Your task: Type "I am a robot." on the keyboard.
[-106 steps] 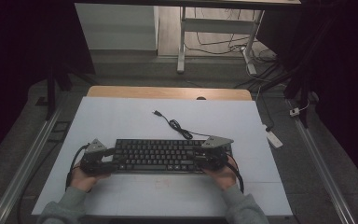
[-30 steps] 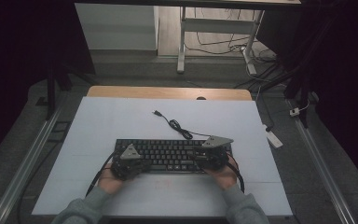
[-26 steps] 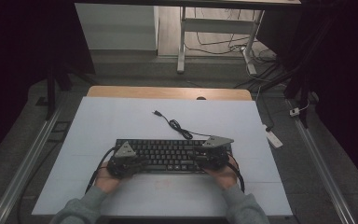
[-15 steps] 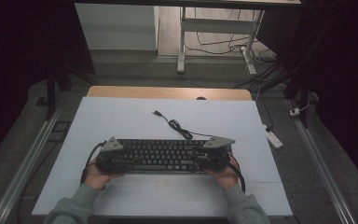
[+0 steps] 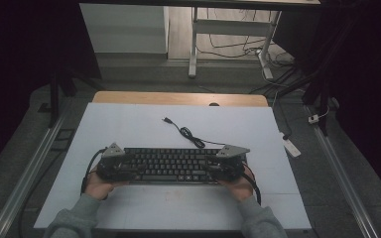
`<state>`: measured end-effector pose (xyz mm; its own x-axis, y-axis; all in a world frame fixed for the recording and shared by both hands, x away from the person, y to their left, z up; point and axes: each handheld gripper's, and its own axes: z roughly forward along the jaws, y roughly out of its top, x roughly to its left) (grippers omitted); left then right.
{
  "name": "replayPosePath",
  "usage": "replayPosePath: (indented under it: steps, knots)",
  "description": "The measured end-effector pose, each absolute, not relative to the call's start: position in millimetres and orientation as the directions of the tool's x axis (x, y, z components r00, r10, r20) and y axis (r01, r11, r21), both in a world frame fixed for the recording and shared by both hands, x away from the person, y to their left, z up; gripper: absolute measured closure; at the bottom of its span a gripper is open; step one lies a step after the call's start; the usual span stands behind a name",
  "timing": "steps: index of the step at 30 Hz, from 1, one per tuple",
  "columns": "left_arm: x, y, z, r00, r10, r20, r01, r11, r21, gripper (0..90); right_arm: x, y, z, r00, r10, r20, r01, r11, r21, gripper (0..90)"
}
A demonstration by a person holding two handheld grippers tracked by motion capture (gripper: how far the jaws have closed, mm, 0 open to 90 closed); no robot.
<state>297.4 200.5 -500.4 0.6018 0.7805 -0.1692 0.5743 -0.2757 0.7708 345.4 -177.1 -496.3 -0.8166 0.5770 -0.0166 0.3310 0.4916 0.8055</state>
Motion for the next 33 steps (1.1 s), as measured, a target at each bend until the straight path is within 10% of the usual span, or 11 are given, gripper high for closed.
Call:
replayPosePath:
  steps: [33]
  knots:
    - [310.7,211.1,-516.7,0.553,0.826,-0.110,0.622,-0.322,0.714,88.9,345.7,-176.2,-497.3,-0.814,0.580,-0.023,0.332,0.499,0.801,54.5]
